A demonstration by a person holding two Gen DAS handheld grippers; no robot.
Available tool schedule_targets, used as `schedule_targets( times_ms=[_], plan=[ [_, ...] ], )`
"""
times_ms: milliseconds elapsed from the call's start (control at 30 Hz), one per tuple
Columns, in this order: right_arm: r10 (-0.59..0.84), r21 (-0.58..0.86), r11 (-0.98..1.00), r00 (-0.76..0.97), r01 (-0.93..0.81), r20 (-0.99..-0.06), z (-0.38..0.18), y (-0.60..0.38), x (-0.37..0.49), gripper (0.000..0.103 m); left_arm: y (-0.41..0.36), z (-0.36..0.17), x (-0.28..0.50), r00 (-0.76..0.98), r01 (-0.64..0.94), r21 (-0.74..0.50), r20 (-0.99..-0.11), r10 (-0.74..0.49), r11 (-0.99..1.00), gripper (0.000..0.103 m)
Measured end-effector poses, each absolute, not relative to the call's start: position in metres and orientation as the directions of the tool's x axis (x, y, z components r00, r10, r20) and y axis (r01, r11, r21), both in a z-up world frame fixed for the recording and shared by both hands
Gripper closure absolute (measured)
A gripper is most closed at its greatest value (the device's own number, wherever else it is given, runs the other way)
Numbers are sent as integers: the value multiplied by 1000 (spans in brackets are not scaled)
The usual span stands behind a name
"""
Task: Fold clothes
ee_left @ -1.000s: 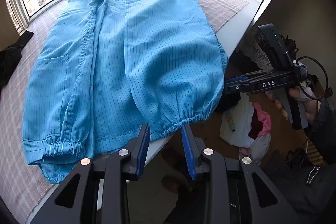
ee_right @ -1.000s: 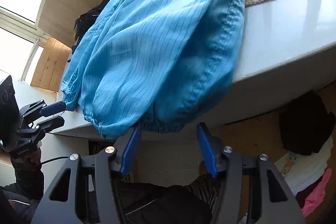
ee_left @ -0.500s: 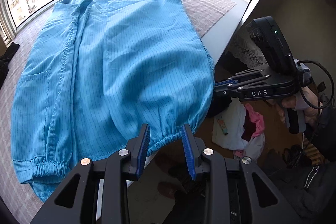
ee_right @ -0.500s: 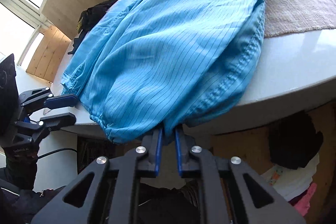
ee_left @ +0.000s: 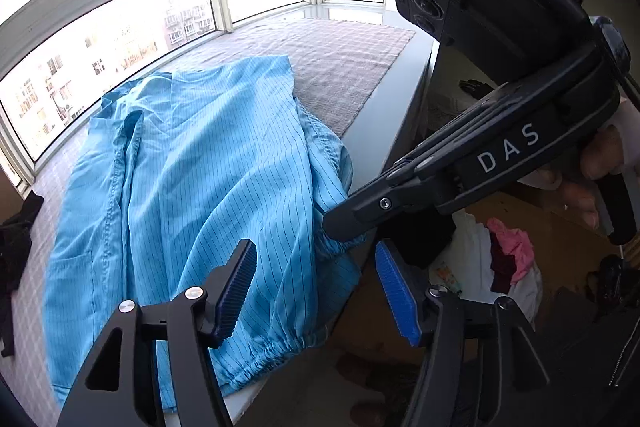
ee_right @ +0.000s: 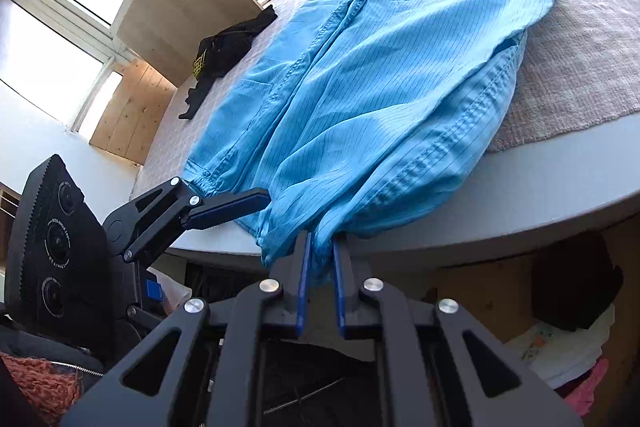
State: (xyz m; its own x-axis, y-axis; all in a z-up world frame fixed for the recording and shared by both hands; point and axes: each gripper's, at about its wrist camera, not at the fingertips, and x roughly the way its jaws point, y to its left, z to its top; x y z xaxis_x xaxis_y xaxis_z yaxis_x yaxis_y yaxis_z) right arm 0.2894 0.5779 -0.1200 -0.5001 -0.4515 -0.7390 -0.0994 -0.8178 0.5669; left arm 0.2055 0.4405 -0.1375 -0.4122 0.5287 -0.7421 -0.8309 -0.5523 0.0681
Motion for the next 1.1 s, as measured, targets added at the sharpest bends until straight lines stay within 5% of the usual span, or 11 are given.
schedule_targets(
  times_ms=[167, 200, 267, 400, 433, 533, 800, 933, 1100],
  plan=[
    [-510, 621, -779, -489, -87, -708, -117, 581, 289, 92, 460, -154, 206, -404, -850, 106, -760, 510, -516, 40],
    [-516, 628, -774, -487, -88, -704, -117, 582, 289, 92, 462, -156, 205, -391, -856, 98, -764, 513, -507, 45],
    [-524, 635, -767, -481, -91, -703, -117, 584, 288, 92, 465, -160, 196, -350, -852, 38, -783, 515, -521, 75],
    [-530, 635, -766, -461, -100, -712, -119, 593, 285, 90, 456, -162, 177, -268, -833, -110, -778, 569, -543, 89],
    [-538, 637, -764, -443, -105, -718, -119, 596, 283, 86, 453, -161, 173, -261, -827, -129, -774, 577, -547, 90],
    [-518, 622, -772, -438, -130, -735, -114, 621, 278, 52, 441, -156, 162, -258, -797, -184, -757, 600, -575, 90],
    [-170, 431, -785, -515, -444, -840, -126, 790, 189, 50, 415, -147, 142, -253, -700, -323, -722, 644, -637, 90],
    [-203, 514, -657, -526, -551, -825, -153, 852, 141, 50, 421, -156, 143, -235, -682, -337, -740, 630, -650, 90],
    [-181, 455, -688, -474, -566, -862, -160, 871, 99, 50, 426, -159, 148, -232, -670, -340, -748, 621, -659, 90]
  ],
)
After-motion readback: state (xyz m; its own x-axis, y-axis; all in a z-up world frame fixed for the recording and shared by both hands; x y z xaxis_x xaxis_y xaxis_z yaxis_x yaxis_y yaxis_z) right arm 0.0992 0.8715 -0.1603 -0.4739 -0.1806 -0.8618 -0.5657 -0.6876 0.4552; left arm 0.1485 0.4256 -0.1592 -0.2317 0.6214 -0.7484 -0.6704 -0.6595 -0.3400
